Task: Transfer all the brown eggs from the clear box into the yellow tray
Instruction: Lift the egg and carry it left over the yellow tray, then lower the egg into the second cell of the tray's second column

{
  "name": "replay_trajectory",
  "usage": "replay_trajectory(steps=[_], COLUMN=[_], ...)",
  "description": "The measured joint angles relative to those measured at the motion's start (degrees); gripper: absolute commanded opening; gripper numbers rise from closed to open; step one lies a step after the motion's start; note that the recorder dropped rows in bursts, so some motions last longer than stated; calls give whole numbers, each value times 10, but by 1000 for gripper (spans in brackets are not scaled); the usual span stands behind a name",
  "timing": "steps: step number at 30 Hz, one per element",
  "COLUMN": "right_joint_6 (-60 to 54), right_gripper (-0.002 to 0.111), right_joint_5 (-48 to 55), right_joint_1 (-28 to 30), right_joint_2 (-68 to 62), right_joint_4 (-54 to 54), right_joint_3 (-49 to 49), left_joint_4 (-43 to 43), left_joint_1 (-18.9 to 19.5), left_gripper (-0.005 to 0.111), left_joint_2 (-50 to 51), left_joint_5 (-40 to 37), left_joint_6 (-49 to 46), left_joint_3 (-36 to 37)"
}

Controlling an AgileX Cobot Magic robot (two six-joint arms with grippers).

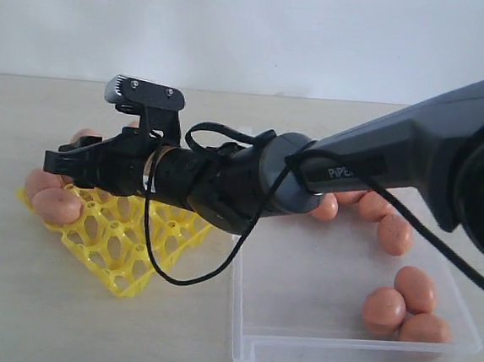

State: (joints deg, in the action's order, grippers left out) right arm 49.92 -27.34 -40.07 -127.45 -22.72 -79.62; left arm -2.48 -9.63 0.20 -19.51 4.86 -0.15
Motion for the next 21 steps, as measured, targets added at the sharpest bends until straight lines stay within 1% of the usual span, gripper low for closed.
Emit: replay_trajectory(steps=[9,17,19,21], right_joint_6=[-15,-38,-46,-51], right_gripper=[0,0,3,13], right_joint_5=[1,59,63,61], right_joint_1=[0,0,0,0], right_joint_2=[-59,-62,-62,-64], right_joint_4=[10,11,11,11], right_joint_3=[-60,-64,-65,-65], left_joint_4=[0,0,0,0], left_joint_1=[0,0,0,0], left_gripper=[4,4,4,4], left_joint_2=[0,0,0,0], left_joint_5=[0,0,0,0], left_joint_6=[0,0,0,0], left_joint_3=[0,0,0,0])
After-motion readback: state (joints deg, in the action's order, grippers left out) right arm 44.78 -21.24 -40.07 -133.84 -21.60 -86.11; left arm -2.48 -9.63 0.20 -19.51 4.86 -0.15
